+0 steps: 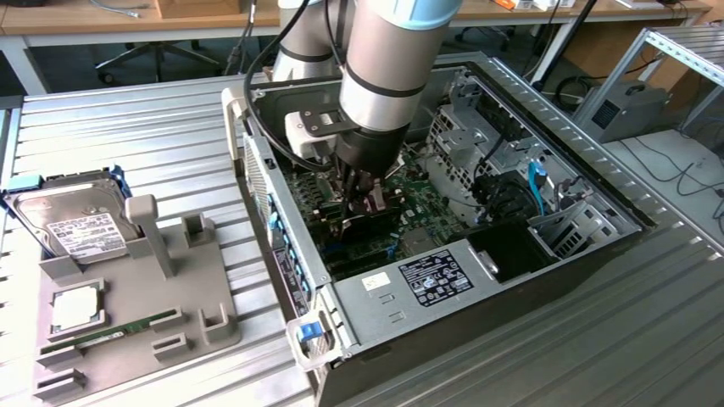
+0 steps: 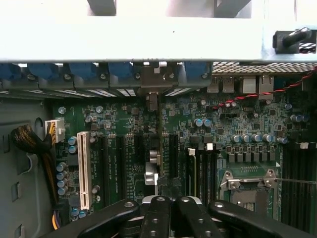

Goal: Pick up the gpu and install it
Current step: 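Press down on the gpu until it lock into place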

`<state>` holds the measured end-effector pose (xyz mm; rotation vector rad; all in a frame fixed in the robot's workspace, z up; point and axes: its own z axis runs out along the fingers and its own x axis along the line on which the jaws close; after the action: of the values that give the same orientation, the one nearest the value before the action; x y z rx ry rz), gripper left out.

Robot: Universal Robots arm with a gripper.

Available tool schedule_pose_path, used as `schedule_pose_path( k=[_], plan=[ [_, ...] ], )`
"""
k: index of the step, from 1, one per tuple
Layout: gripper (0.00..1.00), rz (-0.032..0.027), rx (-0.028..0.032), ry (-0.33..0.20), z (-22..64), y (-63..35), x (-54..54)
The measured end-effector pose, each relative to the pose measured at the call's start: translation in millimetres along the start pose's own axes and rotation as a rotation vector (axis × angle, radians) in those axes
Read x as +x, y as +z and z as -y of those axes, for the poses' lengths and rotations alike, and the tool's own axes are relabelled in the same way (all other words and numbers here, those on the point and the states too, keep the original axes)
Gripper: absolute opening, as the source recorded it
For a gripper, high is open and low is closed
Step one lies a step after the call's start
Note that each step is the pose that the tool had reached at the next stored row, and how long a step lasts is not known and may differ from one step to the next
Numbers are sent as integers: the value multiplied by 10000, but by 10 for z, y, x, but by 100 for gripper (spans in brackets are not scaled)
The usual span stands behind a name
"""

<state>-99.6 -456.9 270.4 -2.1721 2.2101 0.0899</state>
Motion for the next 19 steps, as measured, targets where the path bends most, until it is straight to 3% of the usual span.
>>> schedule_pose_path(
  k=[12, 19],
  plan=[
    [11, 5, 2, 0, 0, -1, -1],
    [11, 2, 1, 0, -1, -93, -7]
  ],
)
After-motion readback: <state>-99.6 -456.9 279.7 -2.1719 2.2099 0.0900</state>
